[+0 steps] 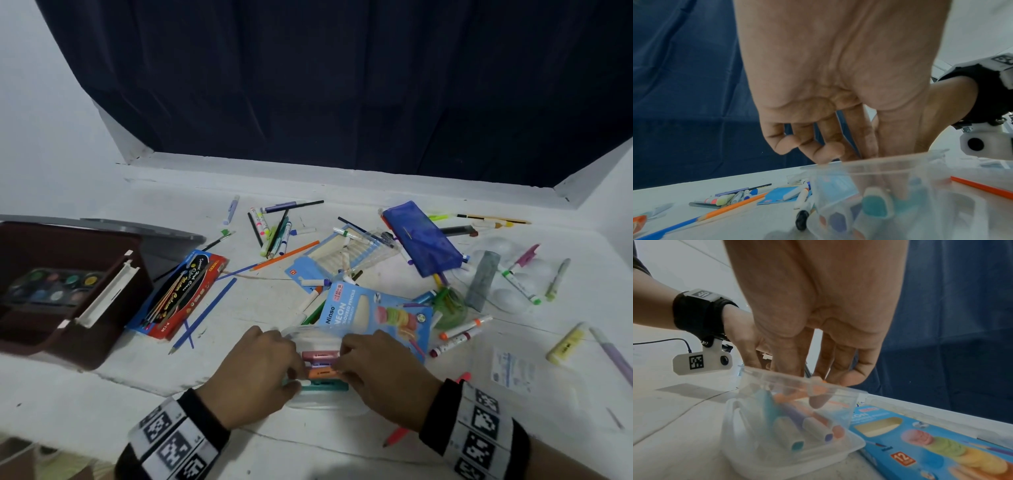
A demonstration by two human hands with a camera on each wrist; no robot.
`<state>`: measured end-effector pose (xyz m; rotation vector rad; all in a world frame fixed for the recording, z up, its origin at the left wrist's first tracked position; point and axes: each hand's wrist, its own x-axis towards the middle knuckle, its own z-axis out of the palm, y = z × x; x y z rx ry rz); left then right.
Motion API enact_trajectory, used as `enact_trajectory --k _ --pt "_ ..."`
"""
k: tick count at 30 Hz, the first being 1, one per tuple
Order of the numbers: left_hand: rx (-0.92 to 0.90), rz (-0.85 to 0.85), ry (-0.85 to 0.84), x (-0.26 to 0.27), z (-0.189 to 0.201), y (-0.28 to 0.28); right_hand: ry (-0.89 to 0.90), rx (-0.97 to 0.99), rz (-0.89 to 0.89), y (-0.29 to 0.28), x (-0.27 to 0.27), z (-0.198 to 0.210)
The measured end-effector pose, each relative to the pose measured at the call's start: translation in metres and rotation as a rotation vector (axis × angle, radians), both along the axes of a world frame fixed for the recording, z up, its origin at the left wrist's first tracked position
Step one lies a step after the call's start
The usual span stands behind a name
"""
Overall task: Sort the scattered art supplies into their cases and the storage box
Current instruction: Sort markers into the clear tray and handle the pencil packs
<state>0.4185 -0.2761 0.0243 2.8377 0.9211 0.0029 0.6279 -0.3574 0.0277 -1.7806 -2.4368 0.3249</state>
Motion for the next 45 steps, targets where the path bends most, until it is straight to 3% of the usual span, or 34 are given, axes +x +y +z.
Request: enact_trajectory --k 5,11,18,28,36,40,45 --pt "-0.029 0.062 0.073 0.012 -0.003 -0.001 -0.098 0.015 0.033 0.003 0.0 -0.014" --pt "-0.09 0.124 0.048 0.012 -0.006 0.003 -0.141 -0.007 0.02 0.009 -0.002 -0.02" --pt "-0.184 0.155 -0.03 0.01 -0.006 0.005 -0.048 -0.061 -0.027 0.01 -0.002 -0.018" --pt "-0.397 0.156 -0.319 0.002 -0.011 0.014 0.051 -0.08 -0.091 0.014 -0.001 -0.007" --pt "-0.605 0.2 -0.589 -0.009 -0.004 0.033 0.265 -0.074 -0.215 0.028 0.008 0.005" --pt "-0.544 0.351 -0.625 -0.011 0.002 0.073 0.313 -0.039 -0.261 0.04 0.014 0.011" --pt "-0.304 0.525 -0.543 0.004 0.005 0.151 0.232 -0.084 -0.268 0.049 0.023 0.013"
